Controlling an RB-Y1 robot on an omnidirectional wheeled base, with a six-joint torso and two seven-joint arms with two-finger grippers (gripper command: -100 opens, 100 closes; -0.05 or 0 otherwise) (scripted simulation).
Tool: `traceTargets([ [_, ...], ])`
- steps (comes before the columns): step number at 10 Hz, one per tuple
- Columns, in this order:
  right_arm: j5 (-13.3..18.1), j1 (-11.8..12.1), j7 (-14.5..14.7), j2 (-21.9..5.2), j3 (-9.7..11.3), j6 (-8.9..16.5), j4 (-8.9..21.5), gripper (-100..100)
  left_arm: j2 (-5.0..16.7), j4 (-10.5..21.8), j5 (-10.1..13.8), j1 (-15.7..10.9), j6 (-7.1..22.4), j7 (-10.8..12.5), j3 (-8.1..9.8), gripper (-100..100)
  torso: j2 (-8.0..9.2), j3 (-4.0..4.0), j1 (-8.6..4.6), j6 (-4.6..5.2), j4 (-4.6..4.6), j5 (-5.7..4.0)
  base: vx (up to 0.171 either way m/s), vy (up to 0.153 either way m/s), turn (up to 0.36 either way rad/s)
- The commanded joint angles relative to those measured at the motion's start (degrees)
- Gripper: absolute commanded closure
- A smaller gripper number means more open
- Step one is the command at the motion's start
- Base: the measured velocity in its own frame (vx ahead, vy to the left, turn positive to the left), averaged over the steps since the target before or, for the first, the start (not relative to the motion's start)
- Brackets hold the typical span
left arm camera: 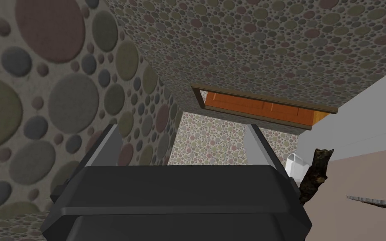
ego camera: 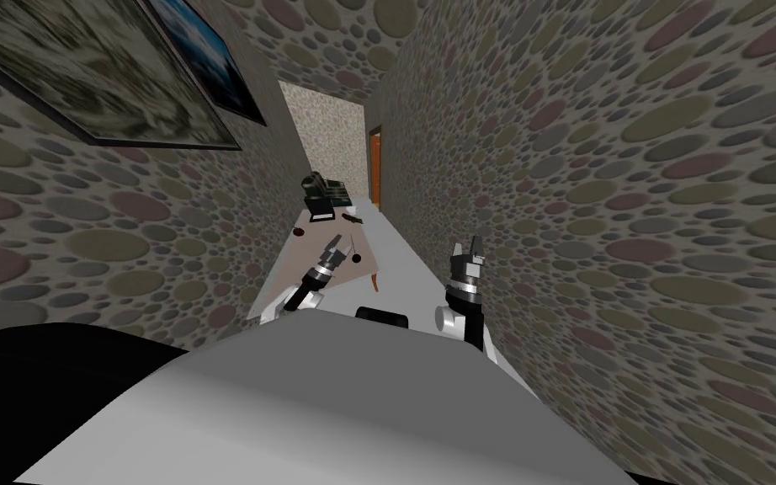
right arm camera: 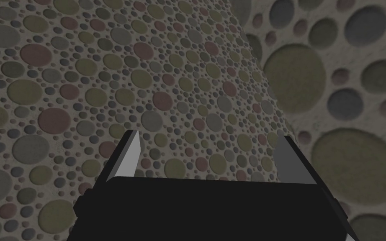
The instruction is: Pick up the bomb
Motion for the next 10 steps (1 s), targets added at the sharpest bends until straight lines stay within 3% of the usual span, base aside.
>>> traceTargets([
  [1, 0.0, 0.0, 0.0, 0.0, 0.0, 0.0, 0.0, 0, 2.5, 1.6, -0.4, -0.1, 1.6, 2.9, -0.97, -100, 0.0, 0.0, 0.0, 0.0, 0.0, 0.0, 0.012, -0.05, -0.139],
  [2, 0.0, 0.0, 0.0, 0.0, 0.0, 0.0, 0.0, 0, 2.5, 1.6, -0.4, -0.1, 1.6, 3.9, -0.97, -100, -0.01, -0.01, -0.02, 0.04, 0.0, 0.0, 0.009, -0.033, -0.08],
  [3, 0.0, 0.0, 0.0, 0.0, 0.0, 0.0, 0.0, 0, 4.6, 3.6, -0.8, -0.1, 2.4, 5.8, -1.86, -100, 0.0, 0.0, 0.03, 0.0, 0.0, 0.01, 0.009, -0.035, -0.14],
  [4, 0.0, 0.0, 0.0, 0.0, 0.0, 0.0, 0.0, 0, 4.6, 3.6, -0.8, -0.1, 2.4, 6.8, -1.86, -100, 0.0, 0.0, 0.04, 0.03, 0.0, 0.01, 0.012, -0.026, -0.088],
  [5, 0.0, 0.0, 0.0, 0.0, 0.0, 0.0, 0.0, 0, 6.6, 5.6, -1.2, -0.2, 3.3, 8.6, -2.78, -100, -0.01, 0.0, 0.06, 0.01, 0.0, 0.02, 0.02, -0.032, -0.184],
  [6, 0.0, 0.0, 0.0, 0.0, 0.0, 0.0, 0.0, 0, 6.6, 5.6, -1.2, -0.2, 3.3, 9.8, -2.78, -100, -0.04, -0.02, 0.06, 0.03, -0.01, 0.02, 0.018, -0.023, -0.093],
  [7, 0.0, 0.0, 0.0, 0.0, 0.0, 0.0, 0.0, 0, 8.7, 7.6, -1.5, -0.2, 4.1, 11.6, -3.72, -100, -0.03, -0.02, 0.08, 0.0, -0.01, 0.02, 0.021, -0.028, -0.182],
  [8, 0.0, 0.0, 0.0, 0.0, 0.0, 0.0, 0.0, 0, 8.7, 7.6, -1.5, -0.2, 4.1, 12.8, -3.72, -100, -0.04, -0.02, 0.07, 0.03, -0.01, 0.02, 0.018, -0.022, -0.082],
  [9, 0.0, 0.0, 0.0, 0.0, 0.0, 0.0, 0.0, 0, 10.8, 9.7, -1.9, -0.1, 5.0, 14.6, -4.68, -100, -0.03, -0.02, 0.08, -0.01, 0.0, 0.02, 0.024, -0.032, -0.163],
  [10, 0.0, 0.0, 0.0, 0.0, 0.0, 0.0, 0.0, 0, 10.8, 9.7, -1.9, -0.1, 5.0, 16.0, -4.68, -100, -0.05, -0.03, 0.06, 0.03, -0.01, 0.02, 0.021, -0.022, -0.093],
])
